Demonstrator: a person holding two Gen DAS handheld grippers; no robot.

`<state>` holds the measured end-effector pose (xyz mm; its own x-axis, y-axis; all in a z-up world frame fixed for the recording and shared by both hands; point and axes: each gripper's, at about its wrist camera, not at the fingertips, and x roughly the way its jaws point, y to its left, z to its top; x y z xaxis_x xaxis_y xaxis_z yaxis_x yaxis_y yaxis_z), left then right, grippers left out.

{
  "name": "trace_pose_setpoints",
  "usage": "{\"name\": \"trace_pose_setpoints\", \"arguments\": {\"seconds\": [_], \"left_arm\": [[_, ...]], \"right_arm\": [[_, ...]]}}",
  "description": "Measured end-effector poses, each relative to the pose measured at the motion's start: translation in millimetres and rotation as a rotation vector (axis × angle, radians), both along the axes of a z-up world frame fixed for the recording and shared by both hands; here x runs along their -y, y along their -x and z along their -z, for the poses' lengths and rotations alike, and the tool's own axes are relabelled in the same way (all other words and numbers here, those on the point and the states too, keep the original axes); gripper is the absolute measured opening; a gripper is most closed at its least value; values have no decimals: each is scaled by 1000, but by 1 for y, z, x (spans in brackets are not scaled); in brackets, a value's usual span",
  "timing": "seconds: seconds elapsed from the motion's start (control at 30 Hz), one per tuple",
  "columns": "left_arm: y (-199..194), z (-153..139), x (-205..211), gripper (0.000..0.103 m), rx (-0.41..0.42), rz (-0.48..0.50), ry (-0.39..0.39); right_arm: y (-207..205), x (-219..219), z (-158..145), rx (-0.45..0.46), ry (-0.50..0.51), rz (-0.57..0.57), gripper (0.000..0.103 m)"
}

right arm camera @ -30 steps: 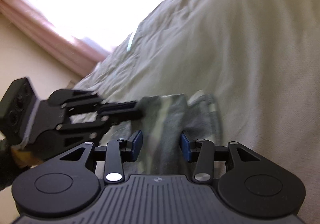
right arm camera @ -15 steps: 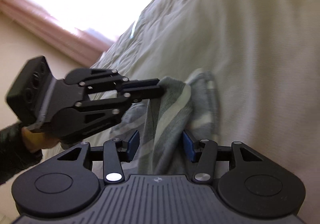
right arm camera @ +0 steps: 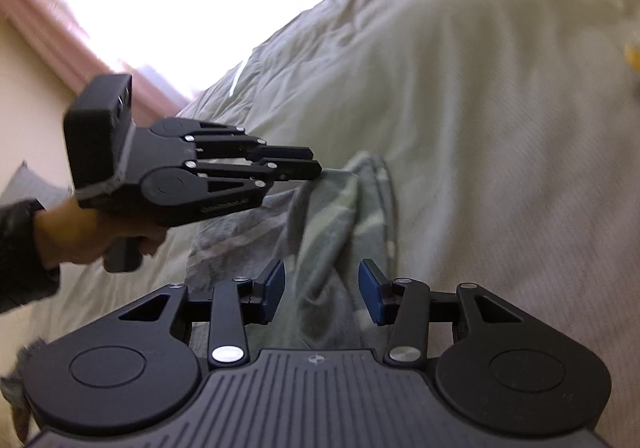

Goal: Fold clothes

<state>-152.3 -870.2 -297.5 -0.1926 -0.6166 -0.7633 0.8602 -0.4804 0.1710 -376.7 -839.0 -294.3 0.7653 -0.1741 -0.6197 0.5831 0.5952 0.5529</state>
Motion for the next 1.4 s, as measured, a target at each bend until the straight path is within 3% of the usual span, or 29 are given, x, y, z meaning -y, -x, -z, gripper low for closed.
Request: {"name": "trace_pose_setpoints", "arguments": {"seconds": [0.1,0.13,0.17,0.4,0.5,0.57,0.63,0.7,0.77,0.83,0.93,1.03,1.17,1.33,1.4], "left_arm": [[-2,-4,-12,10,-26,2,-11],[0,-3,-15,10,-35,12,-20],[3,-2,-18,10,-48,25,-29],[22,24,-15,10,-60,46,-56],[27,32,-12,11,-63,48,-63],[28,34,-6,11,-61,40,-62],[28,33,-4,11,-59,35,-55],[26,29,-5,11,-62,28,-43],[23,23,-8,11,-72,17,-32],[21,15,-15,11,-81,15,-21],[18,14,-23,11,-89,4,-33],[23,29,-21,11,-45,6,-60],[25,36,-11,12,-35,-8,-37],[8,16,-13,12,2,-38,5],[-5,4,-21,12,24,-49,21]], "right_arm": [[-20,5,6,-53,23,-46,28],[-23,9,10,-71,20,-45,15],[-21,11,12,-88,23,-28,10],[9,11,9,-87,5,53,10],[12,-2,1,-58,-2,46,20],[7,-10,2,-73,-3,11,33],[-2,-15,6,-105,11,-29,35],[-10,-19,11,-135,25,-62,35],[-9,-17,13,-140,15,-53,15],[-4,-14,11,-127,9,-20,6],[5,-13,15,-127,-9,7,6],[7,-16,19,-124,-21,12,8],[12,-20,16,-135,-15,17,13],[35,-33,11,-176,-15,40,12],[43,-41,2,-196,13,54,17]]}}
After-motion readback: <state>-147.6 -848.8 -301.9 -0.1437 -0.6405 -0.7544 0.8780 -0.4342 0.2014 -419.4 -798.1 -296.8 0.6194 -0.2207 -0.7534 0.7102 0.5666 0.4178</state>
